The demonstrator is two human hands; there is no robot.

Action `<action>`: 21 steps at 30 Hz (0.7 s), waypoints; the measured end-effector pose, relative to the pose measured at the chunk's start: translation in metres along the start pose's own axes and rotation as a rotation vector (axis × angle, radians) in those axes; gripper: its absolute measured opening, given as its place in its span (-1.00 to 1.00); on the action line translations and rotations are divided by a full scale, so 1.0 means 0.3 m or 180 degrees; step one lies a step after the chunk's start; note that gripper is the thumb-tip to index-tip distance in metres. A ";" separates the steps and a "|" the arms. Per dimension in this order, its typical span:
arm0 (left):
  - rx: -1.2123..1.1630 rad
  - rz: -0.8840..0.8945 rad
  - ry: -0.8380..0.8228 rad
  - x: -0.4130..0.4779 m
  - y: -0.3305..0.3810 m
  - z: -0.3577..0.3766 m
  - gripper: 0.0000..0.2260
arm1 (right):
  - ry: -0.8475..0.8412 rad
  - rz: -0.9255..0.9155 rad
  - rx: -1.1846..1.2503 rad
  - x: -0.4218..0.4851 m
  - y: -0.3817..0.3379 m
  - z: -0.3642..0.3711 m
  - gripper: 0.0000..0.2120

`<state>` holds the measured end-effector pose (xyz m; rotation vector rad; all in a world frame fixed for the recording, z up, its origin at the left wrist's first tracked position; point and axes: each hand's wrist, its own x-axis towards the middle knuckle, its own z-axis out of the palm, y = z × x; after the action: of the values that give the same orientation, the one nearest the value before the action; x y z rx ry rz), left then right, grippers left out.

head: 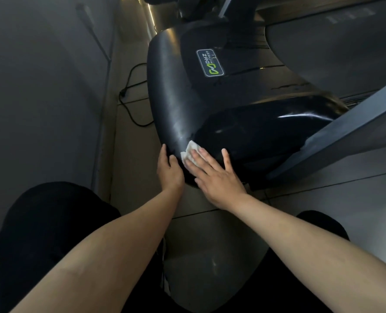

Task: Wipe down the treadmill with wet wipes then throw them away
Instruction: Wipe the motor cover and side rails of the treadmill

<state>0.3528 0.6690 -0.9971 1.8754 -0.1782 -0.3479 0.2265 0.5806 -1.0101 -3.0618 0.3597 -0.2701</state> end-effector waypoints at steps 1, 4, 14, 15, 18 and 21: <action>0.0153 0.0078 -0.0036 -0.001 -0.008 0.004 -0.57 | 0.0032 0.0101 0.0020 -0.018 0.018 0.003 -0.38; 0.0327 0.0161 -0.0118 -0.002 -0.020 0.016 -0.54 | 0.0188 0.0977 0.0229 -0.091 0.061 0.029 -0.35; -0.0628 -0.0255 0.0291 0.040 0.016 -0.025 -0.68 | 0.0131 0.1038 0.0427 -0.046 -0.089 0.051 -0.30; -0.0691 -0.0292 0.0302 0.047 0.021 -0.030 -0.68 | 0.0059 0.0861 0.0342 -0.026 -0.111 0.048 -0.31; -0.0784 -0.0429 0.0263 0.047 0.030 -0.041 -0.66 | -0.0226 0.0374 -0.0040 0.038 -0.159 0.037 -0.32; -0.0912 -0.0592 0.0198 0.060 0.025 -0.060 -0.65 | -0.0435 0.0108 -0.0185 0.104 -0.173 0.011 -0.37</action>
<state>0.3761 0.6773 -0.9875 1.6193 0.0859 -0.4184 0.2688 0.6238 -1.0046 -3.1049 0.4185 -0.0492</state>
